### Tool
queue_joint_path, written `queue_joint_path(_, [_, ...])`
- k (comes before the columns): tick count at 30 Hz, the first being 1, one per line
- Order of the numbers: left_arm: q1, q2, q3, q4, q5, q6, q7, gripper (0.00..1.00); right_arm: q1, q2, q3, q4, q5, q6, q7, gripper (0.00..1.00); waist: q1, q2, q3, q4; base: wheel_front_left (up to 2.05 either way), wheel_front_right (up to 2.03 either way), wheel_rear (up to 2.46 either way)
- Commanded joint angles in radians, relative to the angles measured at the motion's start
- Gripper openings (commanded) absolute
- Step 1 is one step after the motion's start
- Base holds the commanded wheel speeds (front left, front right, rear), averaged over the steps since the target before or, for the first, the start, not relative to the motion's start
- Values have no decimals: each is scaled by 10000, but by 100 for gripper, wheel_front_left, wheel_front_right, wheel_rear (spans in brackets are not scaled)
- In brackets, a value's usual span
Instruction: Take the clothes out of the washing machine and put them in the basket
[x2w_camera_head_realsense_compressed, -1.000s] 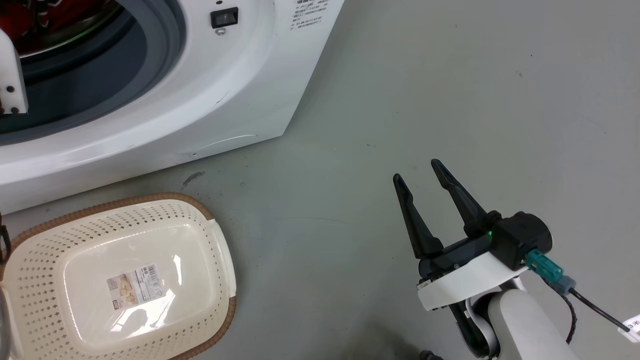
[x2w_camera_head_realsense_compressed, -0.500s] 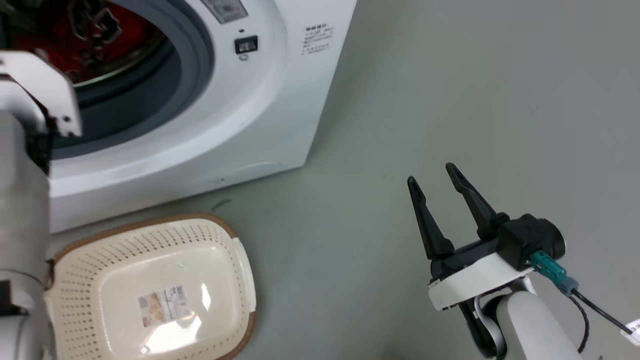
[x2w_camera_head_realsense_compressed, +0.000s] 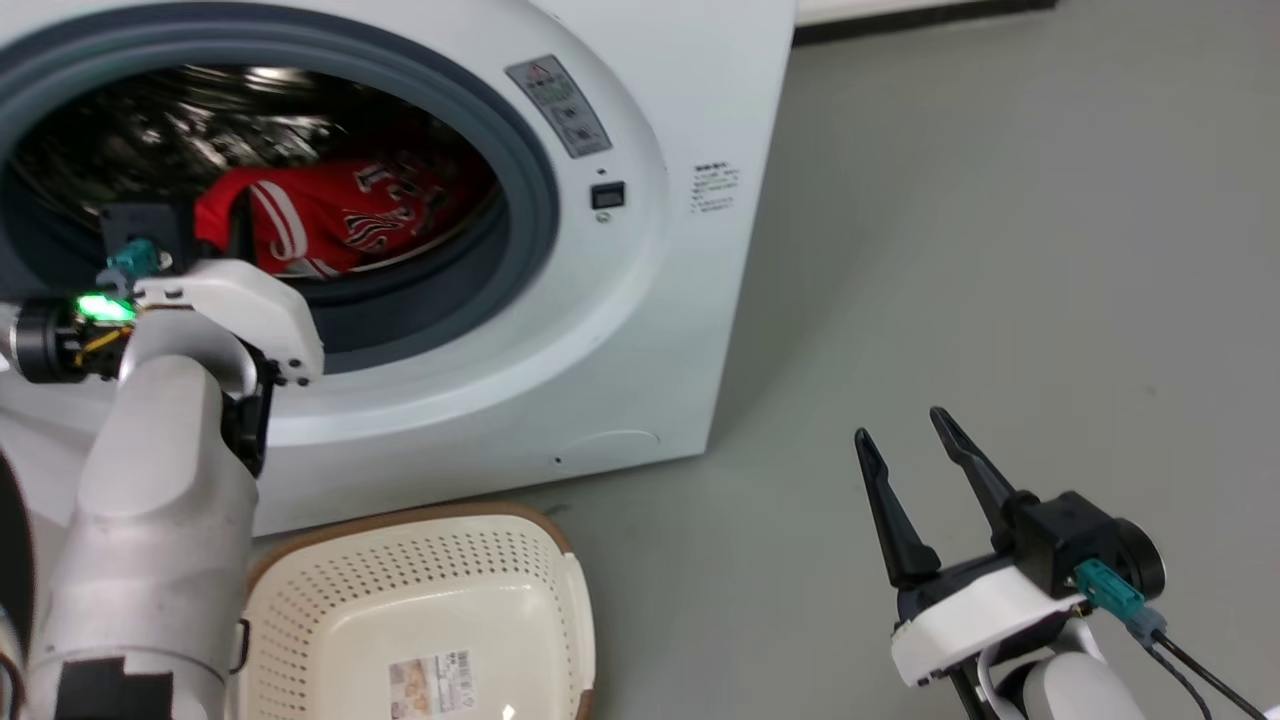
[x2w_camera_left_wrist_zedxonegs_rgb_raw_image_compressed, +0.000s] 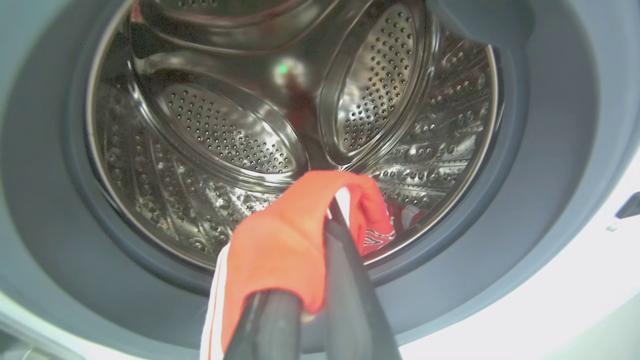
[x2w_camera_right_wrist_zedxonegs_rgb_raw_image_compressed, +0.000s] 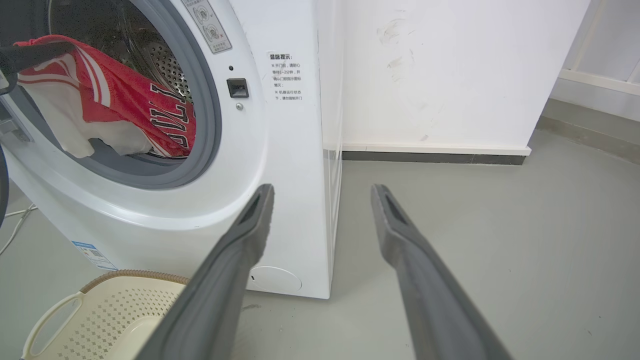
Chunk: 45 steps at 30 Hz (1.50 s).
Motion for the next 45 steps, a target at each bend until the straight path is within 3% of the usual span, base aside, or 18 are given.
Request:
queue_joint_path(1, [339,-101,97,-437,-156,-74,-71,0,264,10,-58,-115,-19,-7,78,100,2,0,-540,484,0,0,0])
queue_joint_path(15, [3363,-1189,264,-6690,-562,-238,-68,0,998,10,-325,-849,-283,-7,688,100,2,0,-1038,1454,0,0,0])
queue_joint_path(22, [5271,-1529,39,-9621,-600,-14,65,0,1117,10,-225,-972,-307,-7,833,100,2,0,-1101,1759,0,0,0])
queue_joint_path(27, [7139,-1760,-273,-10859,-741,200,475,0,1184,10,-179,-1026,-303,-7,865,100,2,0,-1037,1875,0,0,0])
queue_joint_path(33, [8574,-1972,-554,-10402,-989,407,653,0,1026,10,-176,-1133,-368,-7,904,100,2,0,-688,2003,0,0,0])
queue_joint_path(38, [8867,-2122,-811,-8266,-1362,239,393,0,732,10,-118,-1222,-454,-7,955,100,2,0,-133,2103,0,0,0])
queue_joint_path(45, [7340,-2212,-647,-4973,-1629,58,-24,0,190,10,-87,-1384,-579,-7,925,100,2,0,1119,2085,0,0,0])
